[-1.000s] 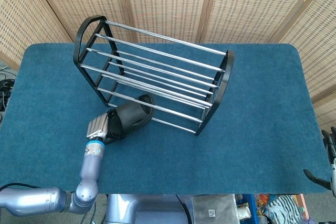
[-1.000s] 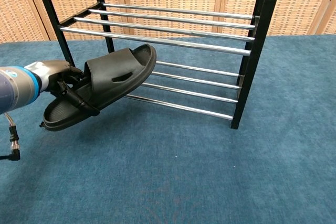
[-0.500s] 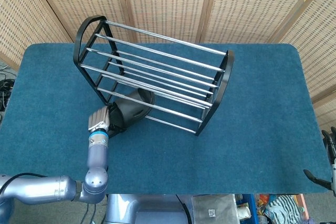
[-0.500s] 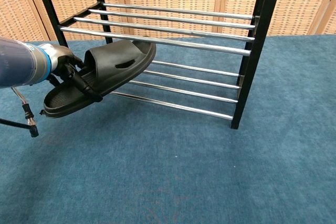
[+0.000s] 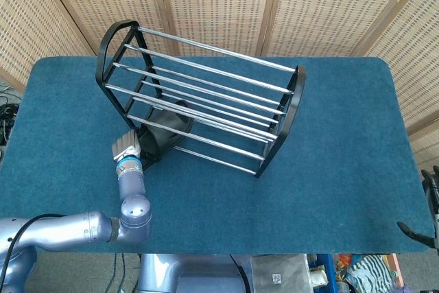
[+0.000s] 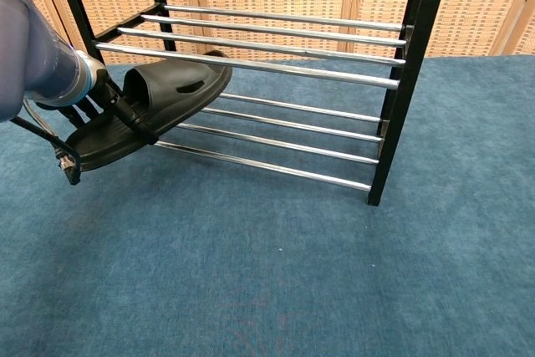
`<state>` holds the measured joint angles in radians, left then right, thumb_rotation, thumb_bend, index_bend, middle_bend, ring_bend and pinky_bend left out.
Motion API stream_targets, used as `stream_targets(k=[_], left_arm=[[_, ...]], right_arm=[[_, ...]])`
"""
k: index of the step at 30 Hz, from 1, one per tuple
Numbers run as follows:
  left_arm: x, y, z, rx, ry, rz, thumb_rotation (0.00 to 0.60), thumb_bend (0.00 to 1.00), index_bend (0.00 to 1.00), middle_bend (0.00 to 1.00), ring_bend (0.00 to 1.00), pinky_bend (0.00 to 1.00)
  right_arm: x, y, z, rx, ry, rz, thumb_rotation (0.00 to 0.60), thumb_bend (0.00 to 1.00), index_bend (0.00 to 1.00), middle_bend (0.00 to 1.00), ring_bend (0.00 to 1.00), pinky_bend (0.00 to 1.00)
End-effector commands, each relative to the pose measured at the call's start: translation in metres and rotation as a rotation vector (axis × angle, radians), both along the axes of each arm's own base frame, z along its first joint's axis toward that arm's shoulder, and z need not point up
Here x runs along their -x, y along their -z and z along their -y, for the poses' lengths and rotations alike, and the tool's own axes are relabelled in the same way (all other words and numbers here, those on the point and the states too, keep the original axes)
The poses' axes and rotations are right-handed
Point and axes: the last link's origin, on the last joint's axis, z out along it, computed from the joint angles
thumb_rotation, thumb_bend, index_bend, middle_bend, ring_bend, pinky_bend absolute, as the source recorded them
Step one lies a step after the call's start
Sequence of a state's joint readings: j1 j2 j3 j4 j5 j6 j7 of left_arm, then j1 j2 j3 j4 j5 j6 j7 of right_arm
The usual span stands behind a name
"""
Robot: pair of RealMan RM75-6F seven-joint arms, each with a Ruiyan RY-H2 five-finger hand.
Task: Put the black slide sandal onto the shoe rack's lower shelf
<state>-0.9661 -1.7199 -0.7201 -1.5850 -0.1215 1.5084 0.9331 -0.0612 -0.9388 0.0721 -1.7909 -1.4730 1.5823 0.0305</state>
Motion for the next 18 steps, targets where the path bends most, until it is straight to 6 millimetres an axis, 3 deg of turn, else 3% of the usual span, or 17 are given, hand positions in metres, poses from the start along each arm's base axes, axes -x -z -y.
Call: stream_targets(k=[1, 18], left_arm=[[0.003, -0.002, -0.007, -0.009, -0.022, 0.013, 0.6, 0.3, 0.51, 0.46, 0.4, 0.53], [-0.004, 0.019, -0.02, 0.0, -0.017, 0.073, 0.6, 0.3, 0.51, 0.46, 0.4, 0.53]], right_arm=[[0.0, 0.0, 0.0, -0.001, 0.0, 0.0, 0.6, 0.0, 0.0, 0.0, 0.0, 0.0], [0.003, -0.001, 0.003, -0.004, 0.016, 0.004, 0.6, 0.0, 0.0, 0.0, 0.0, 0.0]])
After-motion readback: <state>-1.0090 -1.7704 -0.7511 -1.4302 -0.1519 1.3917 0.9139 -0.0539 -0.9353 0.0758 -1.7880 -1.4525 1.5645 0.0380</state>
